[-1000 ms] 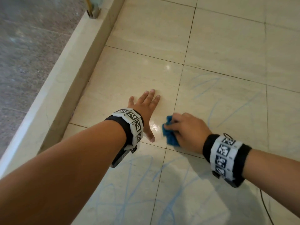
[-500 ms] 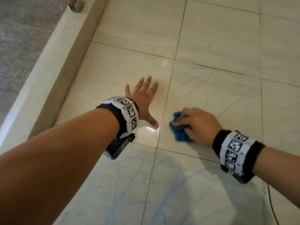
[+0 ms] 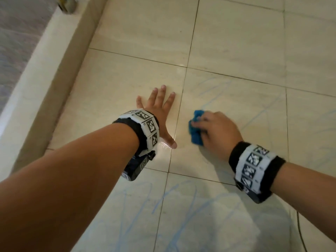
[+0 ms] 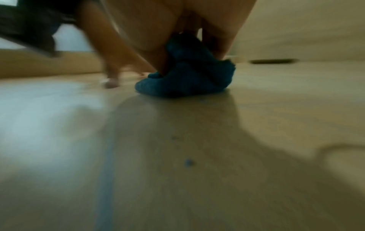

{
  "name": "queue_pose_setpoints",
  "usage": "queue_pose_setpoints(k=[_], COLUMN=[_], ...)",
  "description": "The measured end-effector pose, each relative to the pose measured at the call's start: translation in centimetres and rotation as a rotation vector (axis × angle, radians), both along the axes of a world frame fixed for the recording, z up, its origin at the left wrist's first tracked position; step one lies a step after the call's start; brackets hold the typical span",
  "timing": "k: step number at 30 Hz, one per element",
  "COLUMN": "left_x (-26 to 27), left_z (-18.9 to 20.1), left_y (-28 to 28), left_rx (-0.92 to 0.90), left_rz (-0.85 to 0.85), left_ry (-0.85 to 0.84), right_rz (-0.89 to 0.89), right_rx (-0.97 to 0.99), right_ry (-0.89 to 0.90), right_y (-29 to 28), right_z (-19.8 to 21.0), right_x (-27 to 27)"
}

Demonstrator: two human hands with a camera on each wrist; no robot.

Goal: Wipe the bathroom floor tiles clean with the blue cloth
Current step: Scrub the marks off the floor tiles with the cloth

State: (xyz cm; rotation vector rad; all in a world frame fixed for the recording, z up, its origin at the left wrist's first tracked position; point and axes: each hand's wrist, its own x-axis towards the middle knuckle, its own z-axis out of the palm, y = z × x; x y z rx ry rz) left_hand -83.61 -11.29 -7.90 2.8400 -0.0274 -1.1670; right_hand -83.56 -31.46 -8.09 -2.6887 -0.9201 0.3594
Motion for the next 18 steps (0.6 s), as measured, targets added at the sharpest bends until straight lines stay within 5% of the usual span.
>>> queue_pose_setpoints(k=[3,6,11,16,18], left_x=[-0.1,-0.1,0.1,0.2,0.1], left_z=[0.0,0.1,0.4,0.4,0.4], left_y=[0.0,0.1,0.0,-0.3,-0.3], left_rx=[-0.014,-0.007,0.005,0.043,0.025], left_rz=[0.008,0.003,0.006,-0.007,0.001], left_ry=[-0.014,-0.025,-0.011,-0.001,-0.005], right_rz=[0.243,0.319,-0.249,0.084,-0.106], right_rx=[0.072,0.003,-0.015,0.022,0.071], right_ry=[0.064,0.034,-0.052,0.112,0.131], right_y=[-0.6,-1.1,1.3,4.6,3.9], right_z=[0.4,-0.1,-0.2,1.4,1.2], right_x=[-2.9,0.2,6.8,4.2,6.5])
